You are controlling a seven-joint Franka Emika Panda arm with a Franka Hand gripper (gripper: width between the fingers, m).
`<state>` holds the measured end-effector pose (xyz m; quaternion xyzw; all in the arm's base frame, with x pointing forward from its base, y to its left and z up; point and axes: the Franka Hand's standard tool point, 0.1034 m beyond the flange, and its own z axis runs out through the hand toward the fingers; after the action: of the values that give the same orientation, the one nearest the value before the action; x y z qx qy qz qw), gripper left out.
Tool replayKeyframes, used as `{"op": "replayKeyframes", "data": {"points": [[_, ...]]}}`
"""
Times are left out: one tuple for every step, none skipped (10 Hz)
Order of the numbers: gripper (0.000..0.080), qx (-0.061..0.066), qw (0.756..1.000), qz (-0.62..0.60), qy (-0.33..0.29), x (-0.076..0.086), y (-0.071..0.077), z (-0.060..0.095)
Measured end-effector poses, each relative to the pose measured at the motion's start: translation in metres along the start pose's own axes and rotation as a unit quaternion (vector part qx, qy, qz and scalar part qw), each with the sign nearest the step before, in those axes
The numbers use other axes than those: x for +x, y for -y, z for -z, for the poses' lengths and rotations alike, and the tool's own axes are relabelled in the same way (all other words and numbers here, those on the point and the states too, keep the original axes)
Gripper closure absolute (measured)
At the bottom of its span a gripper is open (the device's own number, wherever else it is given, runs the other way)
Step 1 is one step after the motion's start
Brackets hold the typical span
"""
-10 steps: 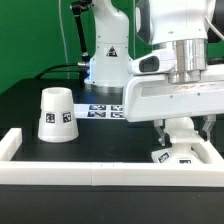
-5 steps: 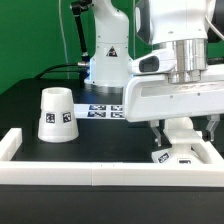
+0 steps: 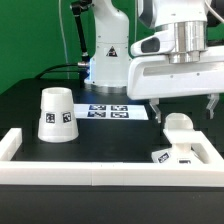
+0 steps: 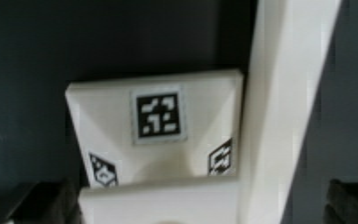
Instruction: Assemble lamp
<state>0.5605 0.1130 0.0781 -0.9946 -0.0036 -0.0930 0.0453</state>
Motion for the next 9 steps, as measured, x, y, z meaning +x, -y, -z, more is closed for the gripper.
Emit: {"op": "replayKeyframes", "data": {"points": [[0.0101,-0.001,1.000,-0.001,0.003,-0.014,0.002,0.005],[0.0101,-0.002,1.000,-0.003,0.008,-0.028,0.004,0.007],[0.0101,-0.003,1.000,-0.001,0.012,-0.038,0.004,0.005],[0.0101,-0.003,1.000,-0.001,0.013,-0.041,0.003,0.003],[0.0101,-0.004,1.000,-0.001,0.022,-0.040,0.003,0.004],[0.0101,-0.004,1.000,-0.001,0.021,-0.040,0.003,0.003],[0.0101,-0.004,1.000,0.001,0.026,-0.041,0.003,0.003],[0.0101,-0.006,0.998,0.008,0.070,-0.045,0.001,0.001],[0.0101,-0.006,0.995,0.005,0.100,-0.041,0.001,0.000]]}}
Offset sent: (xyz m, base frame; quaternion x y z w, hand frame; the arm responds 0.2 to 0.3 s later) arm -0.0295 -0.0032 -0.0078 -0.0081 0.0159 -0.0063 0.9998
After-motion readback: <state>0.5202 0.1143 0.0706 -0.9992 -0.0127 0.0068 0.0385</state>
